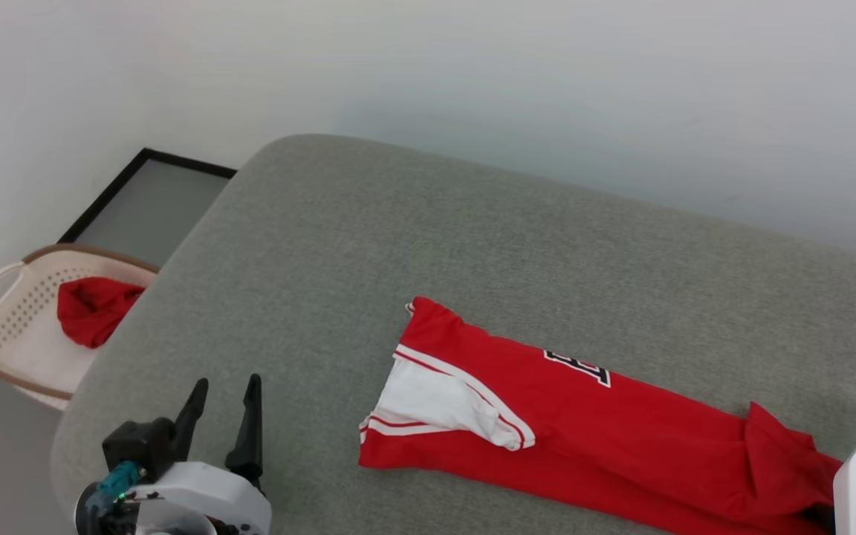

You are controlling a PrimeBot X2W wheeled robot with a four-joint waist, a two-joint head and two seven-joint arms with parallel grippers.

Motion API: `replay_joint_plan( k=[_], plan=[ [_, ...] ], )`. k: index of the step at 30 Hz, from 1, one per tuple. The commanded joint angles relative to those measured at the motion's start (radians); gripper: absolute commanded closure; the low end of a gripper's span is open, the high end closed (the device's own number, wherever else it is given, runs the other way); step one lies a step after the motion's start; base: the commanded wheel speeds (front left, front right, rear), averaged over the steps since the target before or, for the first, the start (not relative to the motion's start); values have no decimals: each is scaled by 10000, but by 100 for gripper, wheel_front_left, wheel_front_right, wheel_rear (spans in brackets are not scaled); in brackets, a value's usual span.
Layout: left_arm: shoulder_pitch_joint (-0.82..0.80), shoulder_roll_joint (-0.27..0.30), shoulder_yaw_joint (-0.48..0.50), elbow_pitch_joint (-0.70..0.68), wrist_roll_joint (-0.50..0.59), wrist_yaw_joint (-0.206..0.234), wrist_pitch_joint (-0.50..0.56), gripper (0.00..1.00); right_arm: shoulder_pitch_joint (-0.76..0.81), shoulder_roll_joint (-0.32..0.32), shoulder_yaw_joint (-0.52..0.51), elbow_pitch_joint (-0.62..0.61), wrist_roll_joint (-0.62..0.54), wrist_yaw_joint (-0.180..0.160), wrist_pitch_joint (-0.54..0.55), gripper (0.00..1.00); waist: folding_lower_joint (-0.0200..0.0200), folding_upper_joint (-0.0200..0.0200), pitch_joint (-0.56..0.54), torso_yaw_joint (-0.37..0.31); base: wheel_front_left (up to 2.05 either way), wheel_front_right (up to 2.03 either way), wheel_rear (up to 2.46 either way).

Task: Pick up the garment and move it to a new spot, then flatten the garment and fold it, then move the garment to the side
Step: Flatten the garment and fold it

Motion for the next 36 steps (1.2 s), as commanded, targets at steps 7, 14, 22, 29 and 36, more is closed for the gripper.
replay_joint_plan(
  k=[7,14,22,29,36],
  plan=[
    [-8,-511,632,180,602,-420,6,0,-303,538,14,1207,-69,-5,258,61,0,-1,211,339,0,0,0],
    [-96,-782,1131,323,917,-640,4,0,-517,168,-225,1770,64,-11,-102,100,0,-1,220,327,0,0,0],
    [84,-946,1450,293,1137,-748,5,0,-779,-545,-742,2160,-5,-42,-662,100,0,-1,111,69,0,0,0],
    [325,-931,1549,262,1287,-761,5,0,-855,-1316,-1049,2329,51,-17,-893,100,0,-1,-137,-238,0,0,0],
    [707,-807,1622,191,1190,-765,5,0,-682,-1814,-1075,1759,354,-10,-548,100,0,-1,-398,-600,0,0,0]
  ],
)
